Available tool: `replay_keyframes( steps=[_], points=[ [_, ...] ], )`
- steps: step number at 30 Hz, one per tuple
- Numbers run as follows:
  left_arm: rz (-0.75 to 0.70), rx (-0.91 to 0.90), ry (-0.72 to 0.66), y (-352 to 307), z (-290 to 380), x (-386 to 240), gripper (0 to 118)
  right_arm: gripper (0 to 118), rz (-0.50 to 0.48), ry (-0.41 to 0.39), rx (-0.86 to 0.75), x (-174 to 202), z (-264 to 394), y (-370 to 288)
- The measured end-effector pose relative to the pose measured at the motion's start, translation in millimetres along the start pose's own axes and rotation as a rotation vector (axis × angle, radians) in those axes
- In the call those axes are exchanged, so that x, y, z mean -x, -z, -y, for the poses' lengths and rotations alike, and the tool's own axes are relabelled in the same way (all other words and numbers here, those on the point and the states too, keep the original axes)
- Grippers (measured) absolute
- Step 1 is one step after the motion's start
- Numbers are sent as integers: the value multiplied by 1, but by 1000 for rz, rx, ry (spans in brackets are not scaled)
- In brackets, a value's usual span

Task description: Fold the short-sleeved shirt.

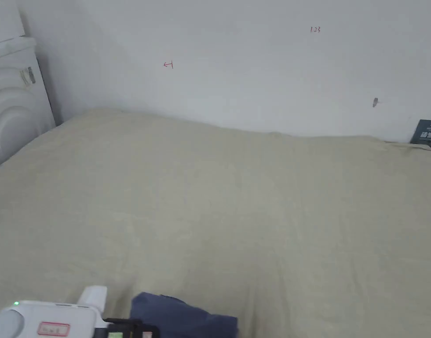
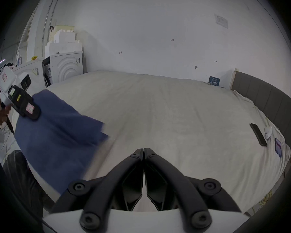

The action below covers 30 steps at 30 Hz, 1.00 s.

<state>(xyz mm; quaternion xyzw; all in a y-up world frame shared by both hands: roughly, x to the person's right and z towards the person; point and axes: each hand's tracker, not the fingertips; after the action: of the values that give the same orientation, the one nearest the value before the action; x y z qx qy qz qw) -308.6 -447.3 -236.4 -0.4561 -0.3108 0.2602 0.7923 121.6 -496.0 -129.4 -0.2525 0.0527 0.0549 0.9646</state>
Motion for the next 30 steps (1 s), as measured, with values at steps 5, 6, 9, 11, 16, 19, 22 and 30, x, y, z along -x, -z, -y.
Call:
replay_keyframes(
  steps=[5,6,9,11,16,19,22,30],
  points=[
    [-102,-23,57,-77,-31,30,18,1,15,-5,-4,-7,-6,3],
    [-125,-24,66,-94,-38,43,18,1,19,-4,-2,-7,-6,4],
    [-222,-23,59,-130,-56,71,18,1,25,2,1,-5,-8,7],
    [-275,-8,51,-147,-64,84,18,1,24,12,9,-5,-8,9],
    [-425,51,-2,-191,-95,154,18,1,30,-3,25,1,-7,12],
    [-551,81,-45,-199,-107,171,18,1,28,-18,40,6,-8,15],
    [-622,109,-60,-206,-109,166,18,1,27,-34,52,12,-9,17],
    [-815,103,-106,-221,-112,190,19,1,25,-23,69,23,-14,27]
  ],
)
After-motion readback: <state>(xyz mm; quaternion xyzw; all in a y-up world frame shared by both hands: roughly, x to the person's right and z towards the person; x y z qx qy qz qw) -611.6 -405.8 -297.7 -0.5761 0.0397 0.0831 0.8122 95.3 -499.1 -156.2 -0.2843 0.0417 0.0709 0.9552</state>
